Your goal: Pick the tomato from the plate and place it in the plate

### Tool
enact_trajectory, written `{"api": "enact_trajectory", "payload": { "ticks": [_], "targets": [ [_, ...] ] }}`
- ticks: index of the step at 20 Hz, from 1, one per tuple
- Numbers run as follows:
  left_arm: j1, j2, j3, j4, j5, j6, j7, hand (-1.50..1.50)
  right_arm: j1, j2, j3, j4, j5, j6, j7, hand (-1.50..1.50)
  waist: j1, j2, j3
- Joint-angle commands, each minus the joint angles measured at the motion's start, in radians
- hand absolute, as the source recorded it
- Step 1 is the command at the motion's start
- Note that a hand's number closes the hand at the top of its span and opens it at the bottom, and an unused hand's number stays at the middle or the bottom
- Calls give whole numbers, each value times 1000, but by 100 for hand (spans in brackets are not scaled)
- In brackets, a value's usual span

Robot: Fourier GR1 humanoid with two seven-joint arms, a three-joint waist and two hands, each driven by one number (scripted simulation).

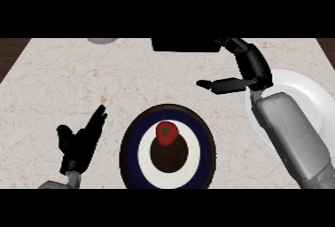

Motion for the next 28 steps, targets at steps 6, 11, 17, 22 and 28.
{"api": "enact_trajectory", "payload": {
  "ticks": [6, 11, 17, 22, 28],
  "targets": [
    [13, -39, 10, 28, 1, 20, 39, 0, -66, -176, 135, -2, 135, 256, 109, -150, -35, -9, -7],
    [19, -20, 21, 12, 6, -13, 39, 0, -148, -129, 254, -32, 225, 325, 256, -150, -24, -7, -7],
    [81, -7, 31, -24, 11, -29, 52, 0, -126, -111, 313, -203, 281, 375, 486, -150, -32, -11, -6],
    [7, -8, 76, 61, 3, -70, 23, 0, -105, 18, 359, -253, 379, 329, 615, -150, -32, -7, -6],
    [22, -59, 58, 56, -24, -44, 22, 0, -20, 63, 431, -224, 491, 334, 630, -150, -30, -5, -6]
  ]
}}
